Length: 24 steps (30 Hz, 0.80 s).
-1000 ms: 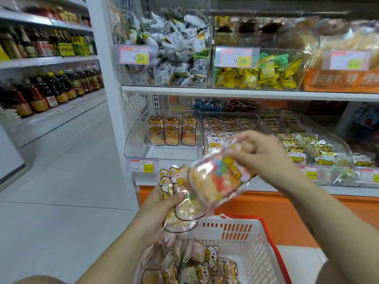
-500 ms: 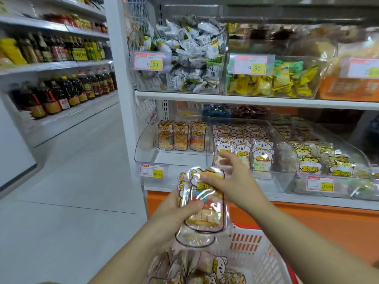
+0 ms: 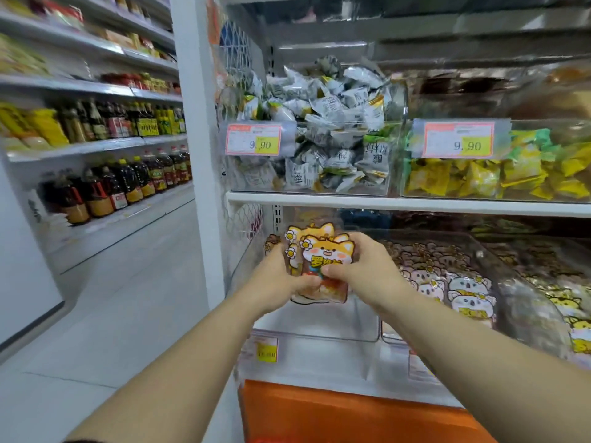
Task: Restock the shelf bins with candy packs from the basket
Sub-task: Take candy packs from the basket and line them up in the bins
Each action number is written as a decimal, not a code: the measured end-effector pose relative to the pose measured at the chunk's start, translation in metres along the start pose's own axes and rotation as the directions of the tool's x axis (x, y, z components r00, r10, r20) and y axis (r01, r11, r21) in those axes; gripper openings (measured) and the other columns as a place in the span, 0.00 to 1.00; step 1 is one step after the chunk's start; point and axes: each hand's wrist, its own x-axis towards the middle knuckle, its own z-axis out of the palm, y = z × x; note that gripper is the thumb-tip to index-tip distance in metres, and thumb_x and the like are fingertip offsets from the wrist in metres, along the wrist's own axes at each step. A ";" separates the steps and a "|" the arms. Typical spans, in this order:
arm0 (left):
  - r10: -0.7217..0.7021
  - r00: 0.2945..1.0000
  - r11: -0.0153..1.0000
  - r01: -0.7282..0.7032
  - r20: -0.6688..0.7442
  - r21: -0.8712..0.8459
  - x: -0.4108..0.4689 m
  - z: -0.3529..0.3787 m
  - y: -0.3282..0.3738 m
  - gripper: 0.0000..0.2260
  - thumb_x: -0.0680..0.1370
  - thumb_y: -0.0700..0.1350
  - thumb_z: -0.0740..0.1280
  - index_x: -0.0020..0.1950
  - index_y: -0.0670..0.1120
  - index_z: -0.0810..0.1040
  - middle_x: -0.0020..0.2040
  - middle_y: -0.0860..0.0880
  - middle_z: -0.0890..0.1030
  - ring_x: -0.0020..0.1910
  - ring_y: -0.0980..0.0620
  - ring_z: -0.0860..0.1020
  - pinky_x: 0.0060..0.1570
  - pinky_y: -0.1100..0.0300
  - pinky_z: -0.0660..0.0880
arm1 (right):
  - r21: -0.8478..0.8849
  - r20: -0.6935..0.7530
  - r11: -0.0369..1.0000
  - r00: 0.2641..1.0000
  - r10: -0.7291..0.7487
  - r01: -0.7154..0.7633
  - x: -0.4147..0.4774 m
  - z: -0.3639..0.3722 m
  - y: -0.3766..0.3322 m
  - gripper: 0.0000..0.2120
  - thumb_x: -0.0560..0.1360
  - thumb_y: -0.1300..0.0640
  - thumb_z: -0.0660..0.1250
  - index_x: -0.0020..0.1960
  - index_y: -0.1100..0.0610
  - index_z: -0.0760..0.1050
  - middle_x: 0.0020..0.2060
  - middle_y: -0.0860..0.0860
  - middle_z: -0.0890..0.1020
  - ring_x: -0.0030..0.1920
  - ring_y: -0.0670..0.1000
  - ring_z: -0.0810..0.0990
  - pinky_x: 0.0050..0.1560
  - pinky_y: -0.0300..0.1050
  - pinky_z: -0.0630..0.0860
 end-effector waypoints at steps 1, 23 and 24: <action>-0.012 1.000 1.000 0.012 -0.001 -0.003 0.017 0.000 -0.017 0.30 0.62 0.45 0.82 0.60 0.56 0.75 0.58 0.52 0.84 0.59 0.49 0.82 0.64 0.43 0.76 | -0.012 -0.032 1.000 0.999 0.022 -0.022 0.009 0.008 0.007 0.22 0.67 0.69 0.77 0.55 0.54 0.75 0.46 0.48 0.83 0.47 0.49 0.83 0.51 0.45 0.81; -0.227 0.944 0.699 0.329 -0.239 0.635 0.058 0.012 -0.094 0.38 0.80 0.43 0.66 0.80 0.47 0.42 0.79 0.44 0.36 0.76 0.41 0.59 0.69 0.54 0.63 | -0.494 0.092 0.805 0.901 0.423 -0.328 0.132 0.129 0.117 0.19 0.73 0.45 0.70 0.56 0.56 0.72 0.53 0.54 0.79 0.60 0.59 0.77 0.62 0.49 0.73; -0.260 0.945 0.671 0.326 -0.200 0.666 0.058 0.009 -0.095 0.32 0.80 0.43 0.64 0.78 0.48 0.49 0.78 0.44 0.44 0.73 0.41 0.62 0.66 0.54 0.65 | -0.492 0.092 0.807 0.902 0.421 -0.326 0.132 0.130 0.119 0.22 0.72 0.45 0.71 0.59 0.56 0.70 0.54 0.54 0.79 0.60 0.58 0.77 0.59 0.48 0.74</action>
